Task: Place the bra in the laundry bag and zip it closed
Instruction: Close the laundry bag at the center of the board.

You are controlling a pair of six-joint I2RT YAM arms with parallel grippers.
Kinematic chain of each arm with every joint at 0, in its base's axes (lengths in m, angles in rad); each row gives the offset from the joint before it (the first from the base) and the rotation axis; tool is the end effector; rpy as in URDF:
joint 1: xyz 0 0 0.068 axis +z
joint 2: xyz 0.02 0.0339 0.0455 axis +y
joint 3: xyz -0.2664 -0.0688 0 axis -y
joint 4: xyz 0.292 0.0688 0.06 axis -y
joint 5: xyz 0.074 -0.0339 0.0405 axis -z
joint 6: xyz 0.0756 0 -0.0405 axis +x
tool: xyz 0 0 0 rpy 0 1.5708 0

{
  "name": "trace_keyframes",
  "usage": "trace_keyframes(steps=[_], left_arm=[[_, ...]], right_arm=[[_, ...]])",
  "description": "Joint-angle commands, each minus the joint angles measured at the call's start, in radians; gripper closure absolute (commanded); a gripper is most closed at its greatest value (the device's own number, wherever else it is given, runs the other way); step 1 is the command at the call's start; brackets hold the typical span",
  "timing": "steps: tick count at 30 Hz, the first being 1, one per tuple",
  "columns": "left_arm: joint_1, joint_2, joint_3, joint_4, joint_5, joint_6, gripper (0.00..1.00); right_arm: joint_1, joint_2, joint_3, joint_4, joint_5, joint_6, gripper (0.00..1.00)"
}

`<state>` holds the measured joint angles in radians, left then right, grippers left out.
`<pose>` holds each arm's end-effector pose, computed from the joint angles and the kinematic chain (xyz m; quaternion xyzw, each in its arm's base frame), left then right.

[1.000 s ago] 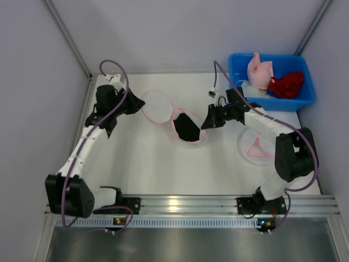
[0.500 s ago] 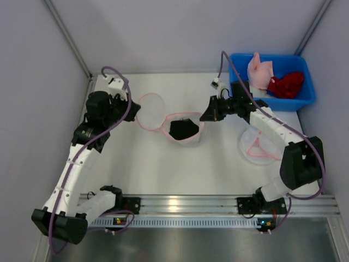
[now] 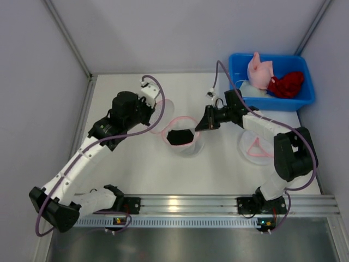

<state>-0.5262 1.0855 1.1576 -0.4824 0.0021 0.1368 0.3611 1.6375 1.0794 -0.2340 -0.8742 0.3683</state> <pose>0.2765 -0.1608 0.3703 0.2727 0.7906 -0.1069 0.5377 0.3568 0.1967 0.1884 -0.1577 0.8387 0.4885 0.1816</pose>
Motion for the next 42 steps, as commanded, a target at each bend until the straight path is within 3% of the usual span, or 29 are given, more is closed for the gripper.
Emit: trace_keyframes(steps=[1, 4, 5, 10, 14, 19, 21, 27, 36, 42], left_arm=[[-0.084, 0.039, 0.045, 0.064, -0.083, 0.142, 1.00], [-0.212, 0.074, 0.042, 0.093, -0.154, 0.225, 1.00], [-0.248, 0.091, 0.036, 0.103, -0.172, 0.263, 1.00], [-0.466, 0.181, -0.024, 0.189, -0.357, 0.355, 1.00], [-0.557, 0.300, -0.051, 0.244, -0.424, 0.389, 1.00], [-0.661, 0.376, -0.140, 0.286, -0.519, 0.451, 1.00], [-0.693, 0.367, -0.177, 0.310, -0.550, 0.472, 0.95], [-0.750, 0.219, -0.343, 0.430, -0.588, 0.656, 1.00], [-0.749, 0.074, -0.300, 0.461, -0.588, 0.849, 1.00], [-0.730, 0.067, -0.459, 0.643, -0.573, 0.968, 1.00]], right_arm=[[0.041, -0.033, -0.051, 0.119, -0.107, 0.061, 0.86], [0.065, -0.082, -0.075, 0.090, -0.146, 0.052, 0.67], [0.050, -0.102, -0.070, 0.058, -0.147, 0.034, 0.56], [-0.074, -0.145, -0.041, -0.111, -0.148, -0.090, 0.35], [-0.236, -0.186, -0.016, -0.292, -0.076, -0.225, 0.28], [-0.349, -0.209, -0.012, -0.387, -0.055, -0.321, 0.27], [-0.352, -0.217, -0.007, -0.413, -0.059, -0.347, 0.27], [-0.350, -0.229, -0.019, -0.395, -0.071, -0.355, 0.30], [-0.341, -0.223, -0.026, -0.378, -0.085, -0.353, 0.35], [-0.323, -0.214, -0.024, -0.366, -0.083, -0.341, 0.36]])
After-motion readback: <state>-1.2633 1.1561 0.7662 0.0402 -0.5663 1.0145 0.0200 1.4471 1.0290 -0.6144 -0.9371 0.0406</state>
